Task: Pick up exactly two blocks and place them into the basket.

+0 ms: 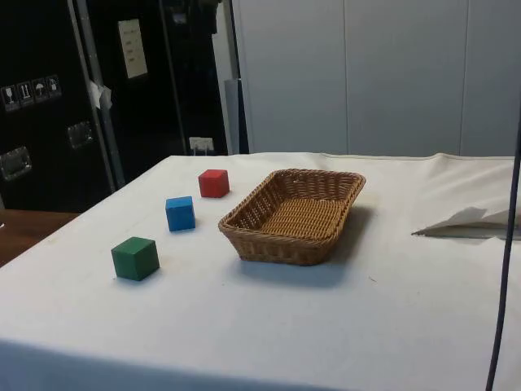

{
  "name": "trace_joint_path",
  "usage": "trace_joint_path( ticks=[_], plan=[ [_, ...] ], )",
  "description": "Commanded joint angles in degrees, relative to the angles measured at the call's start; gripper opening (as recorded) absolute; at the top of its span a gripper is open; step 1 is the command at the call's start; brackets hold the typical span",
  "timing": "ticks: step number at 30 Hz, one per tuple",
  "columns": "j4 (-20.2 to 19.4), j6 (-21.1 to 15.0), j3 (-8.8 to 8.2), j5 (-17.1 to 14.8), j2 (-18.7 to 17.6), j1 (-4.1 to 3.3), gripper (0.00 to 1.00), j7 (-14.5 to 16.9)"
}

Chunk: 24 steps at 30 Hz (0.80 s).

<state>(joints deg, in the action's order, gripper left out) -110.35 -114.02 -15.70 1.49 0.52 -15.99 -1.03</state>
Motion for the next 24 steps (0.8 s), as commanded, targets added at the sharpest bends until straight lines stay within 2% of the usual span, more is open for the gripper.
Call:
trace_joint_path(
  ticks=[1, 13, 23, 24],
  plan=[
    [0.74, 0.06, 0.06, -0.23, -0.69, -0.06, 1.0, -0.06],
    [6.7, 0.11, 1.2, -0.52, -6.65, -0.69, 1.0, -1.38],
    [12.61, -0.63, 1.26, -1.78, -14.09, -0.57, 1.0, -0.86],
    [12.32, -0.46, 1.2, -1.2, -13.58, -0.74, 1.0, -1.2]
  ],
)
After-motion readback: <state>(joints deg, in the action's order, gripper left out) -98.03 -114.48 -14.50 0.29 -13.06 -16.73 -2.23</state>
